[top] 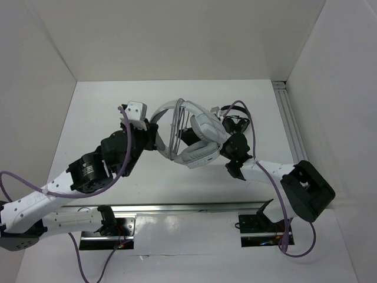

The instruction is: Wrap the headphones

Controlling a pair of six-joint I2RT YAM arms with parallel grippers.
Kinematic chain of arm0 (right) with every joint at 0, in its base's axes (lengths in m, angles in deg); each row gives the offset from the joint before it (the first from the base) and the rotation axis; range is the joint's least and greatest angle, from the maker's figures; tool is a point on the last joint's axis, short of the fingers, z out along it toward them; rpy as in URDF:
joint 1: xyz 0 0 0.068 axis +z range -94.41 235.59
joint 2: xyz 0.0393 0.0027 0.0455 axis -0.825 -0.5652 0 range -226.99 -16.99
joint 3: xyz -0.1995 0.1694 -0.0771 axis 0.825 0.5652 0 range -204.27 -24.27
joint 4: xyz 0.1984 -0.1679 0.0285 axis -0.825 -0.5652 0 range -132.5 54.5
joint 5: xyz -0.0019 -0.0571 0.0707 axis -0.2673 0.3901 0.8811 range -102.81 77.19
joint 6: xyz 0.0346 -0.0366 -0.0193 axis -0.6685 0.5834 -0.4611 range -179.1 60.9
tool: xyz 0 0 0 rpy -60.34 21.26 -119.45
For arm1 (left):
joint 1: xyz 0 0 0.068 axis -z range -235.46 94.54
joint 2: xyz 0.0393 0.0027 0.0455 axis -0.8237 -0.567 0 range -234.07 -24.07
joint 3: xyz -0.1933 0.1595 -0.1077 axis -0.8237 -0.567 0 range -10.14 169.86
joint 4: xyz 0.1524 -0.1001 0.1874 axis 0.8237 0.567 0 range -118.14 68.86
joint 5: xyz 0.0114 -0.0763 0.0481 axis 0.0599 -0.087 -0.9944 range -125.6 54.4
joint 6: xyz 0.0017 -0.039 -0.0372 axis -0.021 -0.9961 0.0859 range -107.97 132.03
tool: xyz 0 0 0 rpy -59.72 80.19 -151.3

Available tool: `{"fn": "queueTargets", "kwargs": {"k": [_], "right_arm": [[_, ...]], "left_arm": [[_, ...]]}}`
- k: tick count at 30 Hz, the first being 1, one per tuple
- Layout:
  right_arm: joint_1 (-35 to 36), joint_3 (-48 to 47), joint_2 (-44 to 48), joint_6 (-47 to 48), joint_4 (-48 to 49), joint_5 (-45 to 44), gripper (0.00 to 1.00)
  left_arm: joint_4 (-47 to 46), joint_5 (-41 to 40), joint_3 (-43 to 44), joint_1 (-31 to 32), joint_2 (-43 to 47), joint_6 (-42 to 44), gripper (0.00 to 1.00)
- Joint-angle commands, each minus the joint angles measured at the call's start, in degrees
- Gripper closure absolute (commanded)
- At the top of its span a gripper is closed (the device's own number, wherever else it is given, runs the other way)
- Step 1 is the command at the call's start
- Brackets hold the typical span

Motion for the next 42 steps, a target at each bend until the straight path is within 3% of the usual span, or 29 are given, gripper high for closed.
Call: {"fn": "queueTargets", "kwargs": {"k": [1,4,11,18,25,29,42], "right_arm": [[1.1,2.2,-0.3,-2.2,7.3,0.0,1.0],[1.8,5.0,-0.3,-6.4,10.1,0.9,1.0],[3.6,7.6,-3.6,-12.6,14.6,3.8,0.98],[3.6,8.8,-7.8,-16.4,16.6,5.2,0.85],[3.1,11.4,-13.7,-20.0,29.1,6.4,0.64],[3.1,8.8,-14.3,-18.6,26.3,7.7,0.58],[0.4,9.4,-11.8,-17.6,24.2,9.9,0.38]], "left_arm": [[-5.7,-7.8,3.5,-0.1,-1.7,-6.8,1.0],[-3.2,-11.4,4.0,-0.1,-5.1,-12.2,1.0],[-4.3,-3.7,0.3,-6.2,-8.3,-20.3,1.0],[-7.6,1.6,-6.8,-12.1,-8.1,-24.7,1.0],[-14.2,8.7,-12.4,-15.4,-4.1,-18.7,1.0],[-17.9,11.0,-13.7,-15.4,-1.8,-13.9,1.0],[-13.2,11.0,-10.2,-17.7,2.0,-8.2,1.0]]}}
